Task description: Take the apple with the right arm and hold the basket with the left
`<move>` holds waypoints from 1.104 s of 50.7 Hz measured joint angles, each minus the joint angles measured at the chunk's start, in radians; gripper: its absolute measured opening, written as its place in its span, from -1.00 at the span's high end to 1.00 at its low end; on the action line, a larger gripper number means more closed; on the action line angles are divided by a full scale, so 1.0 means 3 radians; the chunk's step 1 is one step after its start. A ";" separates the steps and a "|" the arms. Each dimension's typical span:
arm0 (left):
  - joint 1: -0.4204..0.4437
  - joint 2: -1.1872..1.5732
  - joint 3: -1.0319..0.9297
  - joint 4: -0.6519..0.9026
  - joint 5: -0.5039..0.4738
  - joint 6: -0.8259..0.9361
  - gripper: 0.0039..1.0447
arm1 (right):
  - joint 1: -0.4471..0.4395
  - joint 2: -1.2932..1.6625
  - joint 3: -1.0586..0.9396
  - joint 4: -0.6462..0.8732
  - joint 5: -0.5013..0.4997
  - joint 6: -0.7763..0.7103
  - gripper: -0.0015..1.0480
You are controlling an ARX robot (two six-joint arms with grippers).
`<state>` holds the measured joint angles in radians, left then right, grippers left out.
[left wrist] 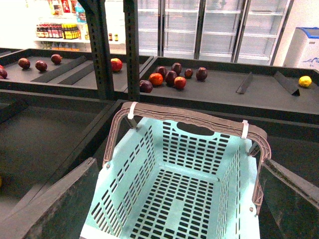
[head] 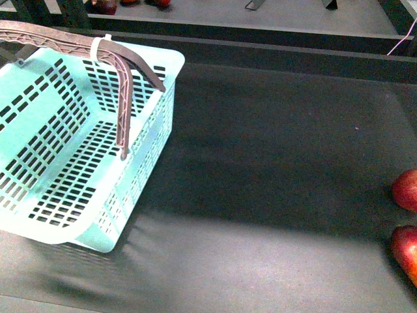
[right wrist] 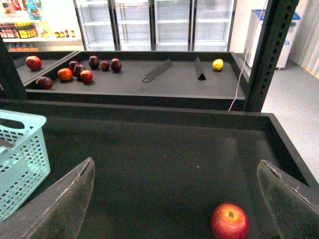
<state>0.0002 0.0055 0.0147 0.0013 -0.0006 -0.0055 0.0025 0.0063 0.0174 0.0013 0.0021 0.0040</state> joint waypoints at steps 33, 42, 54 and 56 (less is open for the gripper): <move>0.0000 -0.0001 0.0000 0.0000 0.0000 0.0000 -0.87 | 0.0000 0.0000 0.0000 0.0000 0.0000 0.0000 -0.83; -0.0140 0.1015 0.0521 -0.1006 -0.0390 -0.1184 -0.87 | 0.0000 -0.0003 0.0000 0.0000 -0.0001 0.0000 -0.83; -0.0135 0.2511 0.1019 0.0201 0.0047 -0.2181 -0.87 | 0.0000 -0.0003 0.0000 0.0000 -0.0001 -0.0001 -0.83; -0.0109 0.2814 0.1115 0.0409 0.0095 -0.2323 -0.87 | 0.0000 -0.0003 0.0000 0.0000 -0.0001 -0.0001 -0.83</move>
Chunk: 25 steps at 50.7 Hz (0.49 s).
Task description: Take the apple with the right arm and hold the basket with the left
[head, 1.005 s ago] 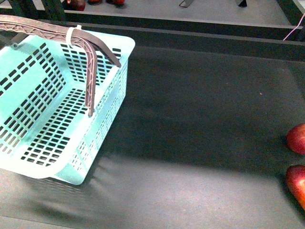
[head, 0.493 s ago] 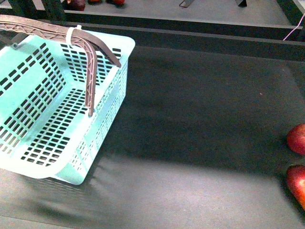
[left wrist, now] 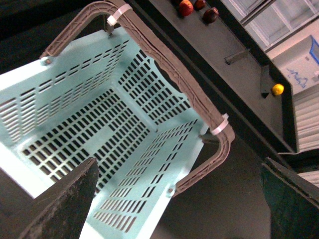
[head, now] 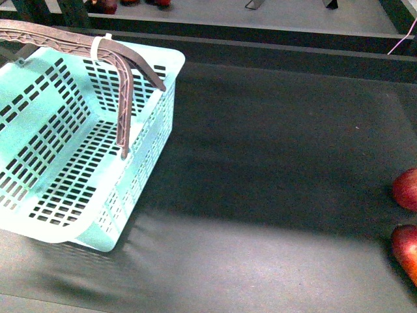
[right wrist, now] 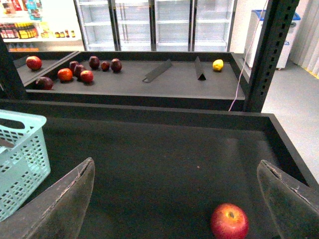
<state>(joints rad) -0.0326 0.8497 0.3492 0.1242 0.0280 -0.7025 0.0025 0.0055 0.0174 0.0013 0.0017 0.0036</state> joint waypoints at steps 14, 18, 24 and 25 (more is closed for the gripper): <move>0.0055 0.1765 0.0760 0.0792 0.0120 -0.0820 -0.87 | 0.0000 0.0000 0.0000 0.0000 0.0000 0.0001 -0.83; 0.0055 0.2092 0.0978 0.0818 0.0120 -0.1002 -0.87 | 0.0000 0.0000 0.0000 0.0000 0.0000 0.0000 -0.83; 0.0055 0.2502 0.1326 0.0837 0.0148 -0.1239 -0.87 | 0.0000 0.0000 0.0000 0.0000 0.0000 0.0000 -0.83; 0.0055 0.2530 0.1356 0.0838 0.0148 -0.1254 -0.87 | 0.0000 0.0000 0.0000 0.0000 0.0000 0.0000 -0.83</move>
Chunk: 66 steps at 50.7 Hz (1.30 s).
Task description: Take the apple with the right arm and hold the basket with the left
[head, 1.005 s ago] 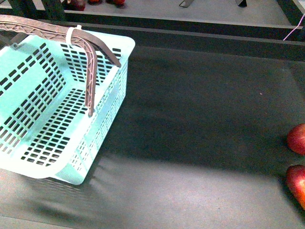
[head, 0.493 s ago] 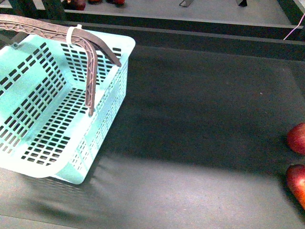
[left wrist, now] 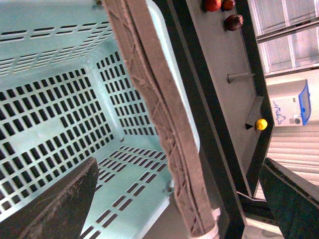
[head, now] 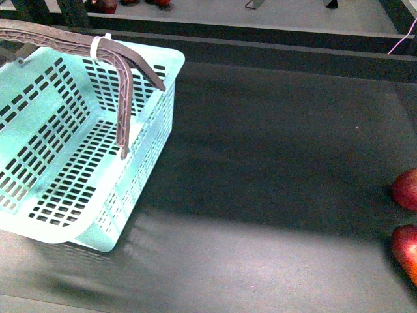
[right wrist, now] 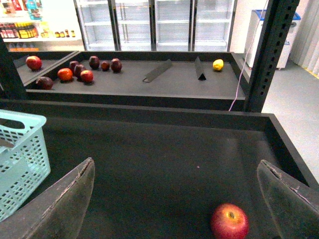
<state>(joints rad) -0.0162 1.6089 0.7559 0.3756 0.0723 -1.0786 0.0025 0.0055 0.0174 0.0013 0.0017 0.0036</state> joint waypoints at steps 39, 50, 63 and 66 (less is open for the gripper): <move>-0.0121 0.1143 0.1005 -0.0205 0.0011 -0.0477 -0.87 | 0.0000 0.0000 0.0000 0.0000 0.0000 0.0000 -0.83; -0.0122 0.1275 0.1147 -0.0290 -0.0006 -0.0478 -0.31 | 0.0000 0.0000 0.0000 0.0000 0.0000 0.0000 -0.83; -0.0111 0.1310 0.1228 -0.0381 -0.0046 -0.0557 0.58 | 0.0000 0.0000 0.0000 0.0000 0.0000 0.0000 -0.83; -0.0108 0.1310 0.1233 -0.0387 -0.0046 -0.0656 0.69 | 0.0000 0.0000 0.0000 0.0000 0.0000 0.0000 -0.83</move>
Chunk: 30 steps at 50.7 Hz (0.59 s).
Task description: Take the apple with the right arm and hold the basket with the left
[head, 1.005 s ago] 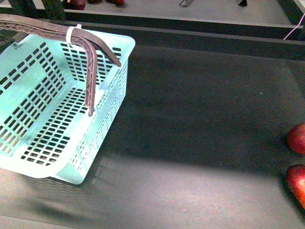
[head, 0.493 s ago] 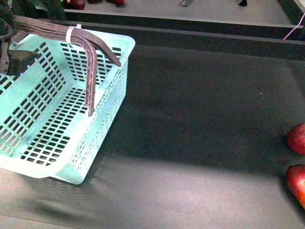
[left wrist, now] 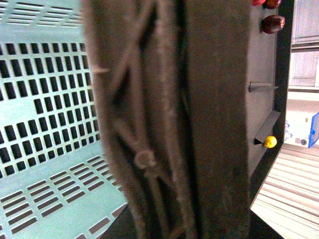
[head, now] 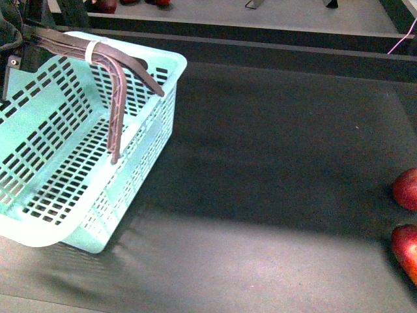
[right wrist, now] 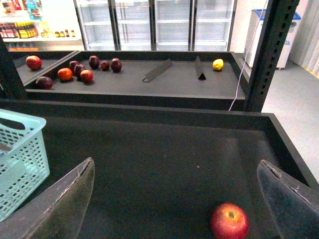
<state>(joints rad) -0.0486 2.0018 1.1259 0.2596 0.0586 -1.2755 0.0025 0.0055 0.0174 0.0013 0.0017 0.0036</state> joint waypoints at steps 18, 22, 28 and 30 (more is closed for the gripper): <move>-0.0099 -0.0243 -0.0175 -0.0057 -0.0011 0.0203 0.70 | 0.0000 0.0000 0.0000 0.0000 0.0000 0.0000 -0.83; -0.0164 -0.0413 -0.0314 -0.0053 0.0006 0.0334 0.71 | 0.0000 0.0000 0.0000 0.0000 0.0000 0.0000 -0.83; -0.0258 -0.0678 -0.0459 -0.0048 0.0064 0.0450 0.71 | 0.0000 0.0000 0.0000 0.0000 0.0000 0.0000 -0.83; -0.0306 -0.0802 -0.0504 -0.0066 0.0069 0.0493 0.71 | 0.0000 0.0000 0.0000 0.0000 0.0000 0.0000 -0.83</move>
<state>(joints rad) -0.1406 1.7611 0.9749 0.2398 0.0792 -1.1275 0.0025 0.0055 0.0174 0.0013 0.0017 0.0036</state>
